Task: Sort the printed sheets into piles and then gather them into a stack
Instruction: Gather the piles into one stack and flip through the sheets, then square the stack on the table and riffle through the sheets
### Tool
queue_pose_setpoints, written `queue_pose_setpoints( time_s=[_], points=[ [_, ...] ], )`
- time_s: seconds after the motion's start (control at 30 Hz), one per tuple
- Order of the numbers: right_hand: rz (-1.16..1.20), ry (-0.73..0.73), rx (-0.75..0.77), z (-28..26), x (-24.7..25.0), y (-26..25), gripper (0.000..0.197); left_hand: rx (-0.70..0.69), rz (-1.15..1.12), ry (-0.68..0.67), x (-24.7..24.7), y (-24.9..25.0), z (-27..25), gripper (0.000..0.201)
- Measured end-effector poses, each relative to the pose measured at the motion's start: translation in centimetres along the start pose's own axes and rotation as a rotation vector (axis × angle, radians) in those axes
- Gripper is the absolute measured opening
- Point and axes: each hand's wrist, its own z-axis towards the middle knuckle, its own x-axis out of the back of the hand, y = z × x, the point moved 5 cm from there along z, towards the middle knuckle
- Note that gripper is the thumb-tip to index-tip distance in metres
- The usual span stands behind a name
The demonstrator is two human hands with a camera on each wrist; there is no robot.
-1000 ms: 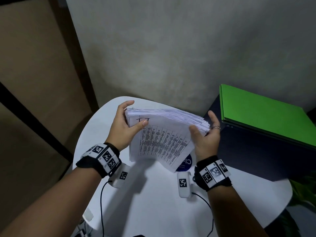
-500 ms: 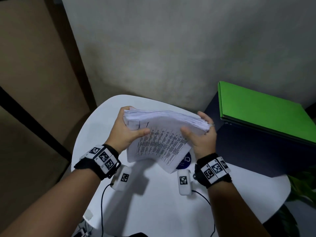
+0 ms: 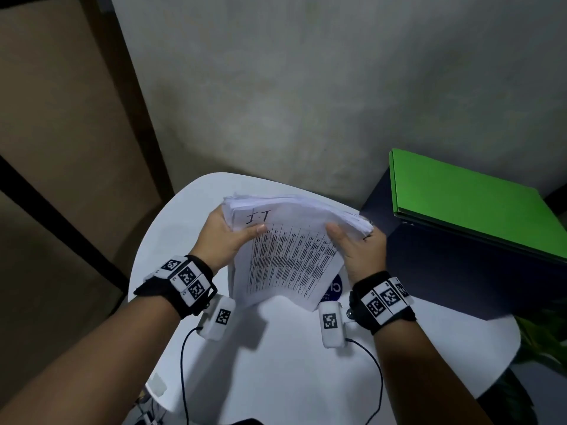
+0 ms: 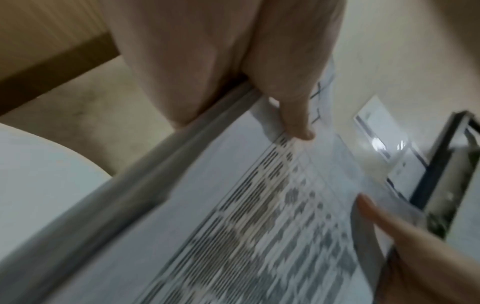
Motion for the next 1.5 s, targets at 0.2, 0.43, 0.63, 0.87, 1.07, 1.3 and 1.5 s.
queue_pose_setpoints(
  time_s=[0.2,0.43,0.63,0.87,1.07,1.3,1.5],
  points=[
    [-0.072,0.045,0.021,0.2,-0.7,-0.6,0.016,-0.033,0.006,0.014,0.2,0.1,0.2,0.096],
    [-0.113,0.055,0.106,0.6,-0.6,-2.5,0.019,-0.25,0.157,0.128,1.8,4.2,0.4,0.134],
    [0.142,0.365,-0.023,0.9,1.2,-1.6,0.029,0.021,0.136,0.258,4.2,-0.6,-1.1,0.146],
    [0.191,0.463,-0.585,-0.3,0.6,6.9,0.045,0.813,-0.443,0.044,2.6,-14.6,-4.8,0.122],
    [-0.12,0.438,-1.002,-5.0,4.8,17.8,0.11,0.955,0.039,-0.01,3.7,-23.5,-6.7,0.059],
    [-0.378,0.339,-0.834,-5.1,9.5,18.8,0.062,0.705,0.407,-0.174,4.4,-23.6,-4.7,0.037],
    [-0.902,-0.114,-0.701,0.4,7.4,19.4,0.085,0.722,0.265,0.07,1.5,-18.8,-3.7,0.056]
  ],
)
